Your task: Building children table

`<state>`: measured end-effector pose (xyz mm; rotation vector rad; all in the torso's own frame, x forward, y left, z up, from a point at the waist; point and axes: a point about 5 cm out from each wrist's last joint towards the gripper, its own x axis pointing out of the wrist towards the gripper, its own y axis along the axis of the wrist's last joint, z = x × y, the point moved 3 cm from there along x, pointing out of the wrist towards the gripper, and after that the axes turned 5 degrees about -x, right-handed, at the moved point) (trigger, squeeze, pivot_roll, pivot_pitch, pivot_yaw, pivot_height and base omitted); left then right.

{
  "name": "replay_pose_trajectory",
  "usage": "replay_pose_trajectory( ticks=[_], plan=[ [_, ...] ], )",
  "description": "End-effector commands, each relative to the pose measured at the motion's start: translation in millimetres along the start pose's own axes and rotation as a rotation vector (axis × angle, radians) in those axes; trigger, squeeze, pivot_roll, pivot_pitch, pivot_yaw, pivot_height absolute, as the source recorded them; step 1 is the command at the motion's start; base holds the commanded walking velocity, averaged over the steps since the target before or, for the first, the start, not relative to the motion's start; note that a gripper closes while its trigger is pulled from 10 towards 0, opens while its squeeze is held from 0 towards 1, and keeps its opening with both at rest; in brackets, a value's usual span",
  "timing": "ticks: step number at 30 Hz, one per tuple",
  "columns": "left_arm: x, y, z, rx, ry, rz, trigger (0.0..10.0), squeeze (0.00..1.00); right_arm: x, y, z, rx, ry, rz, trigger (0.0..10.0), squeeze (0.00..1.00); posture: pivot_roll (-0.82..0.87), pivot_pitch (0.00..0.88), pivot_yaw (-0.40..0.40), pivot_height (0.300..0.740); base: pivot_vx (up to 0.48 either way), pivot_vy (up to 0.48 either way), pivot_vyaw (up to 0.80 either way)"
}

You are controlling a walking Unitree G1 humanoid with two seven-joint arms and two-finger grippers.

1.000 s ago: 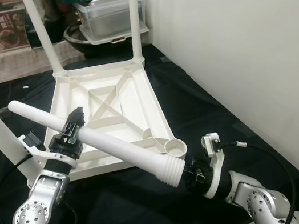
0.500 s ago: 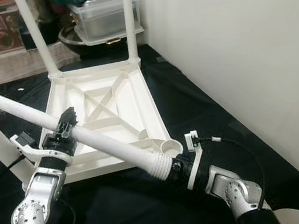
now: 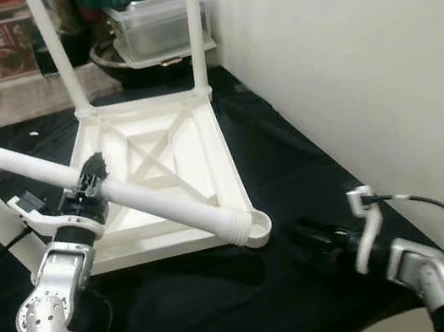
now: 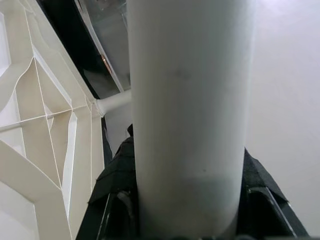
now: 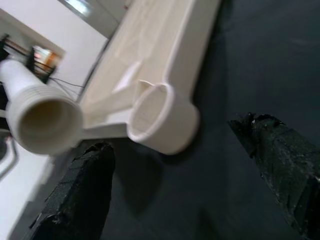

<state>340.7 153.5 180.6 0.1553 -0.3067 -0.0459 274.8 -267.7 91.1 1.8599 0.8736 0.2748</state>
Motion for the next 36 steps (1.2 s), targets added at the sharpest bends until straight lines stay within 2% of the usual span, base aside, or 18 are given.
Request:
replay_pose_trajectory(
  ticks=[1, 4, 5, 8, 9, 10, 11, 12, 14, 15, 16, 17, 18, 23, 25, 29, 32, 36],
  plan=[
    [-5.2, -6, -7.0, -0.081, 0.027, 0.040, 0.0, 0.00, -8.4, 2, 5.6, -0.028, -0.019, -0.014, 10.0, 1.00, -0.02, 0.000, -0.017, 0.740, 0.000, 0.000, 0.00],
    [-4.1, -7, -7.0, -0.083, 0.027, 0.040, 0.0, 0.00, -25.3, 23, 18.4, -0.088, -0.090, 0.003, 10.0, 1.00, -0.04, 0.000, -0.009, 0.740, 0.000, 0.000, 0.00],
    [-3.7, -8, -7.2, -0.082, 0.029, 0.037, 0.0, 0.00, -25.6, 46, 19.5, -0.149, -0.114, 0.057, 10.0, 1.00, -0.04, 0.000, -0.007, 0.740, 0.000, 0.000, 0.00],
    [-3.4, -9, -7.1, -0.079, 0.028, 0.033, 0.0, 0.00, -22.4, 69, 18.5, -0.211, -0.141, 0.116, 10.0, 1.00, -0.04, 0.000, -0.002, 0.740, 0.000, 0.000, 0.00],
    [-3.0, -11, -6.0, -0.065, 0.024, 0.022, 0.0, 0.00, -14.6, 95, 12.8, -0.271, -0.148, 0.186, 10.0, 0.81, -0.04, 0.000, 0.001, 0.740, 0.000, 0.000, 0.00],
    [-2.6, -13, -4.5, -0.048, 0.017, 0.010, 0.0, 0.00, -7.0, 117, 9.5, -0.324, -0.182, 0.238, 10.0, 0.81, -0.04, 0.000, 0.001, 0.740, 0.000, 0.000, 0.00],
    [-2.1, -15, -2.1, -0.024, 0.006, -0.005, 0.0, 0.00, 2.5, 143, 3.3, -0.396, -0.217, 0.309, 10.0, 0.00, -0.03, 0.000, 0.002, 0.740, 0.000, 0.000, 0.00],
    [-2.1, -15, -2.1, -0.024, 0.006, -0.005, 0.0, 0.00, 2.5, 143, 3.3, -0.396, -0.217, 0.309, 10.0, 0.00, -0.03, 0.000, 0.002, 0.740, 0.000, 0.000, 0.00],
    [-1.2, -18, 1.5, 0.007, -0.008, -0.022, 0.0, 0.00, 16.3, 182, -9.5, -0.466, -0.249, 0.391, 10.0, 0.00, -0.02, 0.000, -0.001, 0.740, 0.000, 0.000, 0.00],
    [-1.2, -18, 1.5, 0.007, -0.008, -0.022, 0.0, 0.00, 16.3, 182, -9.5, -0.466, -0.249, 0.391, 10.0, 0.00, -0.02, 0.000, -0.001, 0.740, 0.000, 0.000, 0.00],
    [-1.0, -18, 2.8, 0.021, -0.012, -0.025, 0.0, 0.00, 24.7, 198, -23.1, -0.502, -0.201, 0.415, 10.0, 0.00, -0.02, 0.000, -0.005, 0.740, 0.000, 0.000, 0.00],
    [-1.0, -18, 2.8, 0.021, -0.012, -0.025, 0.0, 0.00, 24.7, 198, -23.1, -0.502, -0.201, 0.415, 10.0, 0.00, -0.02, 0.000, -0.005, 0.740, 0.000, 0.000, 0.00],
    [-1.0, -18, 3.6, 0.027, -0.014, -0.026, 0.0, 0.00, 34.7, 210, -38.5, -0.549, -0.136, 0.418, 10.0, 0.00, -0.01, 0.000, -0.009, 0.740, 0.000, 0.000, 0.00],
    [-1.9, -17, 3.5, 0.038, -0.014, -0.023, 0.0, 0.00, 64.8, 221, -70.4, -0.525, 0.015, 0.374, 10.0, 0.00, -0.01, 0.000, -0.015, 0.740, 0.000, 0.000, 0.00],
    [-2.9, -20, 3.0, 0.048, -0.012, -0.025, 0.0, 0.00, 104.6, 195, -110.0, -0.454, 0.207, 0.208, 10.0, 0.00, 0.00, 0.000, -0.023, 0.740, 0.000, 0.000, 0.00],
    [-3.2, -21, 3.2, 0.052, -0.012, -0.026, 0.0, 0.00, 115.8, 182, -123.3, -0.437, 0.264, 0.145, 10.0, 0.00, 0.00, 0.000, -0.024, 0.740, 0.000, 0.000, 0.00],
    [-3.2, -24, 6.0, 0.065, -0.019, -0.032, 0.0, 0.00, 138.5, 136, -156.2, -0.420, 0.425, -0.044, 10.0, 0.00, 0.01, 0.000, -0.037, 0.740, 0.000, 0.000, 0.00],
    [-3.3, -23, 7.0, 0.072, -0.022, -0.033, 0.0, 0.00, 144.4, 119, -166.3, -0.415, 0.481, -0.110, 10.0, 0.00, 0.01, 0.000, -0.039, 0.740, 0.000, 0.000, 0.00]
  ],
)
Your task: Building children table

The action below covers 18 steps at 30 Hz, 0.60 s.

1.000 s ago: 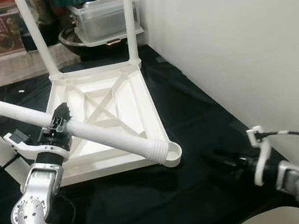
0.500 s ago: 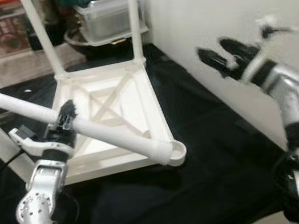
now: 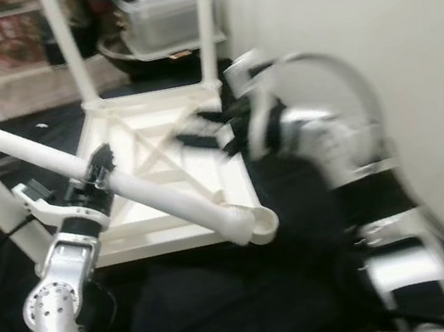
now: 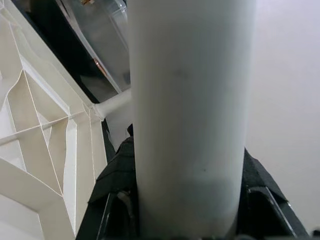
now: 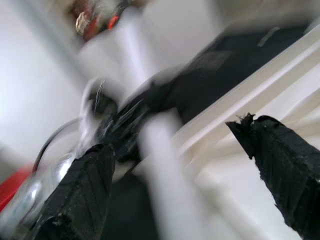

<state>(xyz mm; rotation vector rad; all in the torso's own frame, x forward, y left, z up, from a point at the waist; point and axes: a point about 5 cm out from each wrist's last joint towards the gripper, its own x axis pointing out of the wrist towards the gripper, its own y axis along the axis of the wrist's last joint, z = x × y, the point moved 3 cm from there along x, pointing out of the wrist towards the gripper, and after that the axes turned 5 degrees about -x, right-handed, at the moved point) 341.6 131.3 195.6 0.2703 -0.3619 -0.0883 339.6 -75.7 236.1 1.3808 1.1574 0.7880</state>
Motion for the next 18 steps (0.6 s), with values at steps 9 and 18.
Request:
replay_pose_trajectory(
  ticks=[9, 18],
  plan=[
    [-9.3, -10, -8.9, -0.022, 0.038, 0.012, 0.0, 0.00, 26.1, -38, -26.7, -0.041, 0.100, -0.223, 10.0, 0.00, 0.01, 0.000, -0.044, 0.740, 0.000, 0.000, 0.00],
    [-7.8, -13, -7.0, -0.017, 0.029, 0.005, 0.0, 0.00, 38.0, -67, -16.3, -0.190, -0.002, -0.338, 10.0, 0.00, 0.03, 0.000, -0.053, 0.740, 0.000, 0.000, 0.00]
  ],
)
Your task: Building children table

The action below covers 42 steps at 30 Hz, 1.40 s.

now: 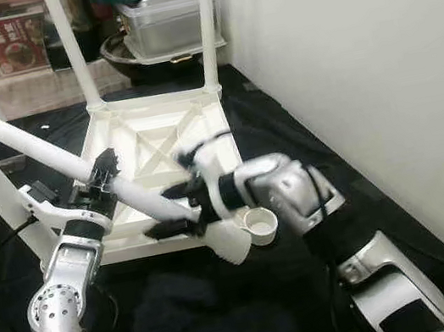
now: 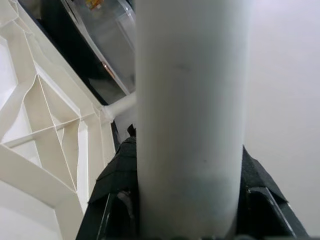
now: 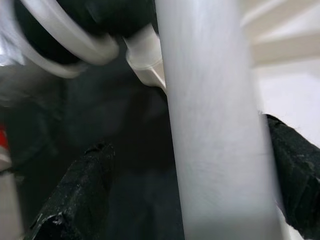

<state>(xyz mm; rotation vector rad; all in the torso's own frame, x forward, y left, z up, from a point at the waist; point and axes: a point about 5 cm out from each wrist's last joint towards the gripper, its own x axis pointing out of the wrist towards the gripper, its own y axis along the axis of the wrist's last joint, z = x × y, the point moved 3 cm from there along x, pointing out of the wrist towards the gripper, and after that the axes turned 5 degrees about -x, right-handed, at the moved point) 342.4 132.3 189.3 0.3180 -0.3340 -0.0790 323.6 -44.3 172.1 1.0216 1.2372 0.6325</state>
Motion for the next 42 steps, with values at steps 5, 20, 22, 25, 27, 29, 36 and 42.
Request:
replay_pose_trajectory(
  ticks=[5, 20, 22, 25, 27, 29, 36, 42],
  plan=[
    [-8.0, -9, -1.9, -0.055, 0.003, 0.014, 0.0, 0.00, 11.8, -6, 7.0, -0.046, -0.064, -0.055, 10.0, 0.00, 0.04, 0.000, -0.060, 0.740, 0.000, 0.000, 0.00],
    [-6.2, -16, -1.1, -0.044, 0.004, -0.023, 0.0, 0.00, 18.7, -35, -15.2, -0.091, 0.070, -0.192, 0.0, 0.00, 0.03, 0.000, -0.055, 0.740, 0.000, 0.000, 0.00],
    [-6.3, -16, -1.0, -0.041, 0.003, -0.028, 0.0, 0.00, 16.4, -41, -16.4, -0.096, 0.083, -0.217, 0.0, 0.00, 0.03, 0.000, -0.054, 0.740, 0.000, 0.000, 0.00],
    [-6.8, -21, -1.5, -0.040, 0.006, -0.049, 0.0, 0.00, 11.1, -46, -12.1, -0.096, 0.075, -0.239, 0.0, 0.00, 0.03, 0.000, -0.055, 0.740, 0.000, 0.000, 0.00],
    [-6.8, -24, -1.1, -0.027, 0.005, -0.065, 0.0, 0.00, 9.1, -47, -10.7, -0.095, 0.072, -0.240, 0.0, 0.00, 0.03, 0.000, -0.057, 0.740, 0.000, 0.000, 0.00],
    [-6.8, -28, -2.6, 0.005, 0.016, -0.079, 10.0, 0.18, 5.2, -41, -6.3, -0.092, 0.058, -0.218, 0.0, 0.00, 0.03, 0.000, -0.060, 0.740, 0.000, 0.000, 0.00],
    [-6.5, -25, 0.0, 0.058, -0.006, -0.066, 10.0, 1.00, -11.6, -17, 6.7, -0.081, 0.014, -0.137, 0.0, 0.00, 0.02, 0.000, -0.052, 0.740, 0.000, 0.000, 0.00],
    [-7.3, -31, 25.0, 0.141, -0.136, -0.097, 10.0, 1.00, -36.9, -15, 26.5, -0.048, -0.077, -0.120, 0.0, 0.00, 0.01, 0.000, -0.052, 0.740, 0.000, 0.000, 0.00]
  ],
)
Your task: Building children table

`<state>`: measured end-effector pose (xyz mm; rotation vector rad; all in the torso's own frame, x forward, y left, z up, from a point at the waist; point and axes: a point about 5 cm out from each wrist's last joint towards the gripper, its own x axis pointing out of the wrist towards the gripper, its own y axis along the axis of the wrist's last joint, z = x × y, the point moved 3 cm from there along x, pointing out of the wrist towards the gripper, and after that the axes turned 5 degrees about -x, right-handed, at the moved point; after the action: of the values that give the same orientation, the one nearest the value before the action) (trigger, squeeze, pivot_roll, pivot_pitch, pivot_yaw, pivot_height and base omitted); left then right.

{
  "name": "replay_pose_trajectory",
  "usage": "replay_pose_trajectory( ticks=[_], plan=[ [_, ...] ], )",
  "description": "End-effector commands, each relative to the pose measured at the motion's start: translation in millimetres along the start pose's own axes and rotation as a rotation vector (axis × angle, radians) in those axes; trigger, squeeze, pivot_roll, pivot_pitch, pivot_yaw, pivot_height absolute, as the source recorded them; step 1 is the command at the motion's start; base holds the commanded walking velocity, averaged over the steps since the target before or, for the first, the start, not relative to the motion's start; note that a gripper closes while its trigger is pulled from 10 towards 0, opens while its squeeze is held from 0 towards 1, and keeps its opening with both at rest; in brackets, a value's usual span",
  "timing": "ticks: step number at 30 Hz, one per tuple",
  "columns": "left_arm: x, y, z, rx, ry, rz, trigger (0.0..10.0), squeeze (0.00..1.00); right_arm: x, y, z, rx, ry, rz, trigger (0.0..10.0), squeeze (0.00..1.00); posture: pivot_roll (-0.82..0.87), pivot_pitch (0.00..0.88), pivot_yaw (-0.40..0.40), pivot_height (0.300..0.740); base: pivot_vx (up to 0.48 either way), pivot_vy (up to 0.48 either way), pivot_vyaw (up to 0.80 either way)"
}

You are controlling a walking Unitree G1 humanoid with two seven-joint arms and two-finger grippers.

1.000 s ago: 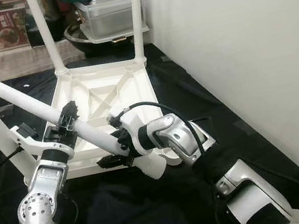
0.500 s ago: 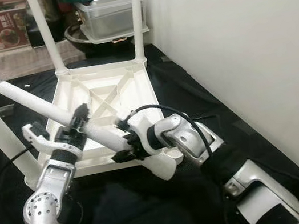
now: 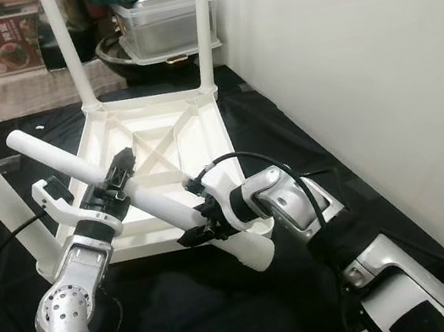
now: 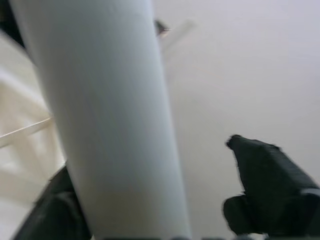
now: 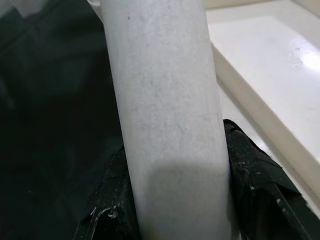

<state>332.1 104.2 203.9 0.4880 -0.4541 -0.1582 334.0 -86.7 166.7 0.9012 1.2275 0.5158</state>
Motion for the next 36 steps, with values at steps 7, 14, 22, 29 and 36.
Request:
replay_pose_trajectory(
  ticks=[7, 14, 22, 29, 36],
  plan=[
    [-9.2, -22, 24.8, -0.103, -0.145, -0.115, 10.0, 1.00, -35.6, 26, 39.1, 0.085, -0.185, 0.135, 0.0, 0.00, 0.01, 0.000, -0.042, 0.740, 0.000, 0.000, 0.00],
    [-14.8, -25, 18.5, -0.042, -0.103, -0.135, 10.0, 0.00, -61.6, 49, 73.2, 0.233, -0.380, 0.345, 0.0, 0.00, 0.01, 0.000, -0.040, 0.740, 0.000, 0.000, 0.00],
    [-28.1, -17, 12.9, 0.010, -0.090, -0.157, 10.0, 0.00, -93.8, 90, 108.8, 0.393, -0.652, 0.748, 0.0, 0.00, 0.03, 0.000, -0.034, 0.740, 0.000, 0.000, 0.00],
    [-36.0, -35, 22.6, 0.071, -0.156, -0.288, 10.0, 0.00, -68.1, 110, 104.0, 0.508, -0.688, 0.925, 0.0, 0.00, 0.07, 0.000, -0.057, 0.740, 0.000, 0.000, 0.00],
    [-44.3, -37, 23.5, 0.119, -0.177, -0.334, 10.0, 0.00, -39.1, 114, 83.4, 0.489, -0.598, 0.918, 0.0, 0.00, 0.07, 0.000, -0.057, 0.740, 0.000, 0.000, 0.00]
  ],
)
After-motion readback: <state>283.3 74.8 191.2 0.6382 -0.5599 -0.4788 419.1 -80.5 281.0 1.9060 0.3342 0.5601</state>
